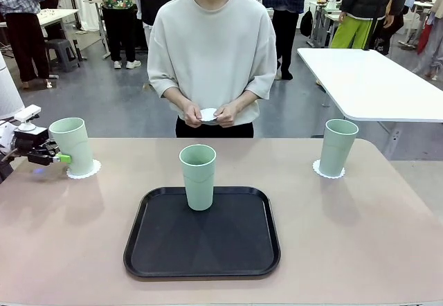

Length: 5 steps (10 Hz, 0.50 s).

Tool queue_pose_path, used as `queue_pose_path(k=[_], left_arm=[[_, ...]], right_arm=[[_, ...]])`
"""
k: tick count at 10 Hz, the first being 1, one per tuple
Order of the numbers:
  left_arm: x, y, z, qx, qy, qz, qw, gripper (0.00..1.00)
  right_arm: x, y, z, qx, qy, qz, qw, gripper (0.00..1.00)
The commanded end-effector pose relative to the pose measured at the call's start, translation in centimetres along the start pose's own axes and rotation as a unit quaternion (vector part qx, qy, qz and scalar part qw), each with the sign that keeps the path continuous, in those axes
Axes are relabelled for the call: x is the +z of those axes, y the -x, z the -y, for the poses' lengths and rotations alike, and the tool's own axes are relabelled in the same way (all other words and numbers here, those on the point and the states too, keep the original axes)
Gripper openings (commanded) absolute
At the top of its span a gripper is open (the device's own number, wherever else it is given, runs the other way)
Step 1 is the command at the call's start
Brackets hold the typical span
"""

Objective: Place coasters on the table and set cups on them.
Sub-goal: Take one Reusable plastic cup from the Flat Tray and place it on a coaster set by the human.

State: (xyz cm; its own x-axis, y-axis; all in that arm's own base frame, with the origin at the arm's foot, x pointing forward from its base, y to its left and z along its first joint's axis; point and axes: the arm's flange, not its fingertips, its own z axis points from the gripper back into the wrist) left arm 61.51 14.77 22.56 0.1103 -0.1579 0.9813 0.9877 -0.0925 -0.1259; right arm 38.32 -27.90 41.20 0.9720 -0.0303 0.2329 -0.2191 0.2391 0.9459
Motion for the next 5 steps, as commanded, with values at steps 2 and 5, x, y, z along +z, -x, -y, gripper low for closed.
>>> queue_pose_path(k=[2,5], left_arm=[[1.6,0.3,-0.2,0.012,0.024,-0.01,1.0,1.0],[2.8,0.5,-0.1,0.012,0.02,-0.008,1.0,1.0]], right_arm=[[-0.2,0.2,-0.1,-0.004,0.002,0.001,1.0,1.0],[-0.2,0.2,-0.1,-0.004,0.002,0.001,1.0,1.0]])
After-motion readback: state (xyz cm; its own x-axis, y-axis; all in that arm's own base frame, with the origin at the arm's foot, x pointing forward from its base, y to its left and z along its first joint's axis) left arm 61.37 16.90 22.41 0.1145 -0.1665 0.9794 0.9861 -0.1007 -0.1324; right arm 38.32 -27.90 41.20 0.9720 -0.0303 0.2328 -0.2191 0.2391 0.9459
